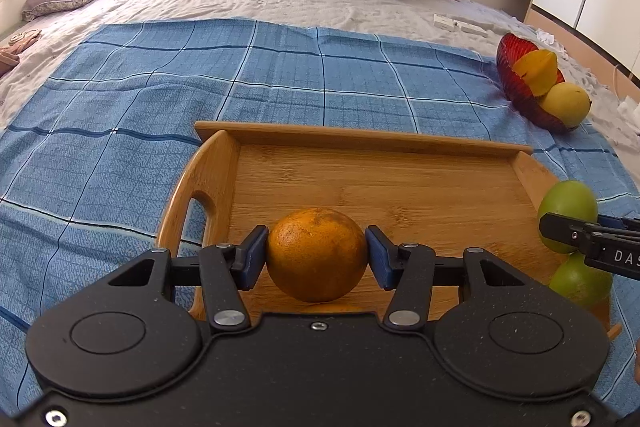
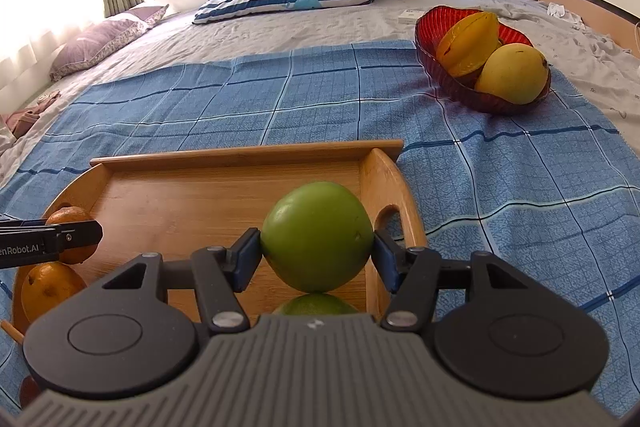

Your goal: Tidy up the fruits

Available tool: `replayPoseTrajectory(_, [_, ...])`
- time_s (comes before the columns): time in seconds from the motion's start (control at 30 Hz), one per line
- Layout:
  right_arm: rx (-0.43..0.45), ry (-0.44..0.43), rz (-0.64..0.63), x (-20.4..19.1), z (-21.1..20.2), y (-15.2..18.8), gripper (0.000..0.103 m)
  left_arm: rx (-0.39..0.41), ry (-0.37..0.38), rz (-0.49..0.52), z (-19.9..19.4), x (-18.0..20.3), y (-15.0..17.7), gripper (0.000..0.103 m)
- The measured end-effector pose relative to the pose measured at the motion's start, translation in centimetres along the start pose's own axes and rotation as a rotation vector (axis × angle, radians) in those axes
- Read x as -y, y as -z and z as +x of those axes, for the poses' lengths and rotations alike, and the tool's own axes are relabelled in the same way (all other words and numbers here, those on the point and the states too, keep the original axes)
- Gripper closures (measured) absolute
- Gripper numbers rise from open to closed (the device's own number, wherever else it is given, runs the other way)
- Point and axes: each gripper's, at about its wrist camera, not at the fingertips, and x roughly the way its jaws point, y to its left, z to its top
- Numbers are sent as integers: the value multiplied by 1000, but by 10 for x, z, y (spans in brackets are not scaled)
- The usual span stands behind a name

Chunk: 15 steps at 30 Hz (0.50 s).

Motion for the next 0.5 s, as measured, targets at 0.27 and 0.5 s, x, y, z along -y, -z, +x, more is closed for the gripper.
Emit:
replayPoseTrajectory(0.27, [-25, 9, -9, 0, 10, 4, 41, -4, -5, 6, 2, 0, 1, 53])
replayPoseTrajectory(0.5, [-24, 5, -2, 2, 12, 10, 41, -10, -10, 1, 6, -1, 4, 53])
